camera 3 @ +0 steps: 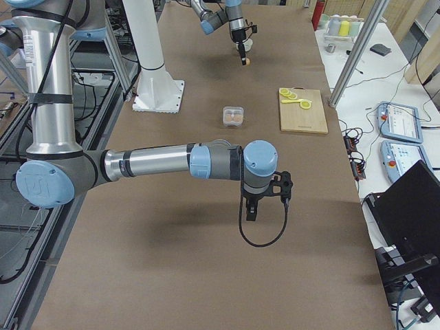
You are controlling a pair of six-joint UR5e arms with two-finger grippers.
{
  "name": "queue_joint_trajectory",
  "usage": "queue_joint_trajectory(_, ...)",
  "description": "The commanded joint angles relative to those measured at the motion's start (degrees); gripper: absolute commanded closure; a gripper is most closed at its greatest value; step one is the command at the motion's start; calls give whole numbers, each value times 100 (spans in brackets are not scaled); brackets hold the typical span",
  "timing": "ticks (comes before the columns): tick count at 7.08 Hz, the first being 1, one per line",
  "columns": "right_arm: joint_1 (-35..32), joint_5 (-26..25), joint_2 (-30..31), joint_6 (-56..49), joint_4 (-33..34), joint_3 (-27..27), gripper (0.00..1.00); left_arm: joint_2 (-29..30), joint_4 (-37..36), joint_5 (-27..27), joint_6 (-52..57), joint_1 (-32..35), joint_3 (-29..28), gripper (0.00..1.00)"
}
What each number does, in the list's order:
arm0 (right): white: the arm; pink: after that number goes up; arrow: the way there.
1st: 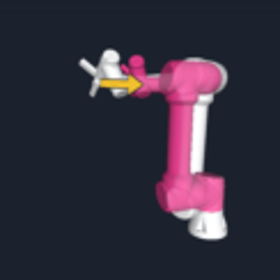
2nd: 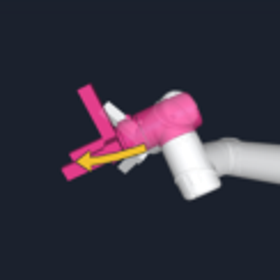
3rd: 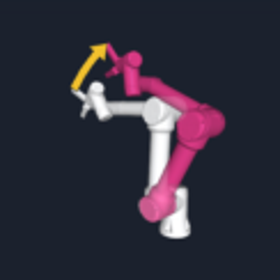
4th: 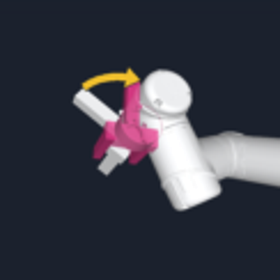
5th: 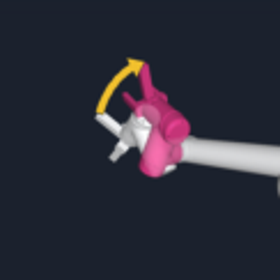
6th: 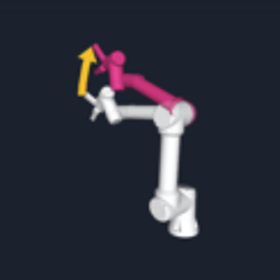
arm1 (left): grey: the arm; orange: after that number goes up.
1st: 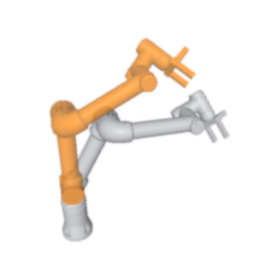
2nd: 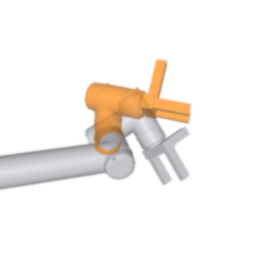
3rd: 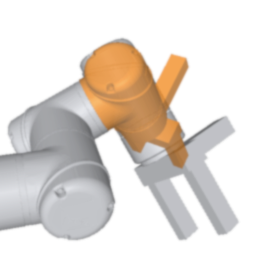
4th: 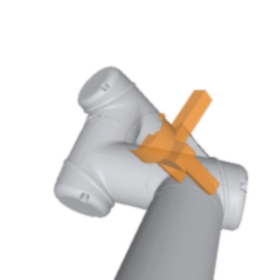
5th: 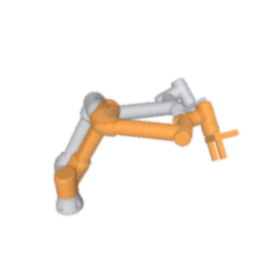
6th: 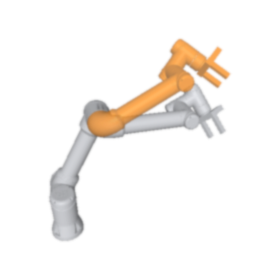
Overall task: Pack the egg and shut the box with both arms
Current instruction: 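Carry the egg with the left gripper over the clear egg box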
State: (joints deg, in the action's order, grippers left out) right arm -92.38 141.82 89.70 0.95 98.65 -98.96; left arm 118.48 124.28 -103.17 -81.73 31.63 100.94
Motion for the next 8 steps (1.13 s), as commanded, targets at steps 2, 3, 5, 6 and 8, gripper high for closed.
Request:
queue_joint_trajectory(2,35,248,4,2,23,-18,0,1078,-45,1307,-483,-1034,-740,45)
queue_joint_trajectory(3,36,249,4,11,32,-27,0,1377,-1,1491,-641,-1184,-1047,45)
queue_joint_trajectory(5,36,284,22,11,32,8,0,1958,244,1791,-668,-1439,-1793,45)
queue_joint_trajectory(6,36,293,74,11,32,-53,0,2230,654,1853,-660,-1449,-2301,45)
queue_joint_trajectory(8,27,293,83,11,32,-115,0,2276,815,1959,-633,-1440,-2526,45)
